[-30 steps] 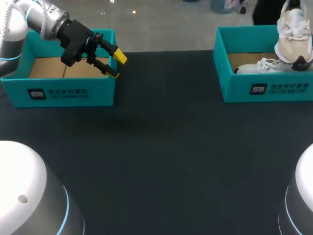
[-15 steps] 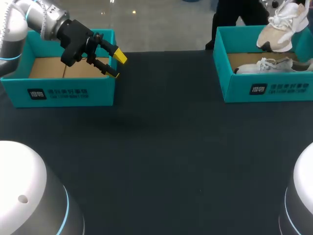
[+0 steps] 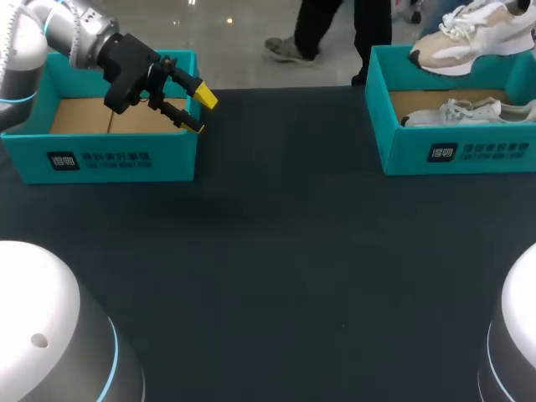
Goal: Take the shoe out of the shoebox, open the shoe tongue, remove and reinsert the insole, then place the shoe into the shoebox
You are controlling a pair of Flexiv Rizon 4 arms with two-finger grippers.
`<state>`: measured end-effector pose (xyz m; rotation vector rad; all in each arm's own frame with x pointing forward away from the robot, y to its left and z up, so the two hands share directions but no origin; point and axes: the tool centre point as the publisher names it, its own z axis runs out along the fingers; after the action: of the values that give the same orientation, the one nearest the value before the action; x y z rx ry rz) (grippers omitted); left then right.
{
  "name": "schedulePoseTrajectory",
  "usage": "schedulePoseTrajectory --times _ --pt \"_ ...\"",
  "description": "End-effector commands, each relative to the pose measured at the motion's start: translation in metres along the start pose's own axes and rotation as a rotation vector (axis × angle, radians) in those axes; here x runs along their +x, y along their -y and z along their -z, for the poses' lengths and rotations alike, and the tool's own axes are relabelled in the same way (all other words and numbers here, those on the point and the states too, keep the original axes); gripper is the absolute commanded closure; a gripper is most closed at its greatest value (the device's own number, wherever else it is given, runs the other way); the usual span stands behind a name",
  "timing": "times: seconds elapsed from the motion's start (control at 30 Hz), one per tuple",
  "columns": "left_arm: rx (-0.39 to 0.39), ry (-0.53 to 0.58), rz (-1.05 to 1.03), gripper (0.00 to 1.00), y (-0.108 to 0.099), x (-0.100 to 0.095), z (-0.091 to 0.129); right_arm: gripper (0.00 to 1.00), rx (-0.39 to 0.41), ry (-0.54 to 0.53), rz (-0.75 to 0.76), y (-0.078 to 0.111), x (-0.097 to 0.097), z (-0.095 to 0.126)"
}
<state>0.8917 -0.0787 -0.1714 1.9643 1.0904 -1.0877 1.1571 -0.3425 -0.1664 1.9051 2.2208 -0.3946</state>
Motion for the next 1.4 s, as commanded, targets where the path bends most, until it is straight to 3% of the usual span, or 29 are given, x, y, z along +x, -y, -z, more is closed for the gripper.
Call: schedulePoseTrajectory --times 0.03,0.53,0.8,1.0,1.4 --pt "0.001 -0.004 -0.001 0.00 0.000 0.000 0.000 1.00 0.118 -0.025 -0.557 -0.007 -0.002 0.004" --pt "0.001 -0.004 -0.001 0.00 0.000 0.000 0.000 1.00 0.118 -0.025 -0.557 -0.007 -0.002 0.004" --pt "0.001 -0.004 -0.001 0.00 0.000 0.000 0.000 1.00 0.075 -0.068 -0.462 -0.003 0.006 -0.007" --pt "0.001 -0.004 -0.001 0.00 0.000 0.000 0.000 1.00 0.074 -0.083 -0.454 -0.002 0.011 -0.023" --pt "0.001 -0.004 -0.001 0.00 0.000 0.000 0.000 1.00 -0.032 -0.023 -0.510 0.002 0.029 -0.063"
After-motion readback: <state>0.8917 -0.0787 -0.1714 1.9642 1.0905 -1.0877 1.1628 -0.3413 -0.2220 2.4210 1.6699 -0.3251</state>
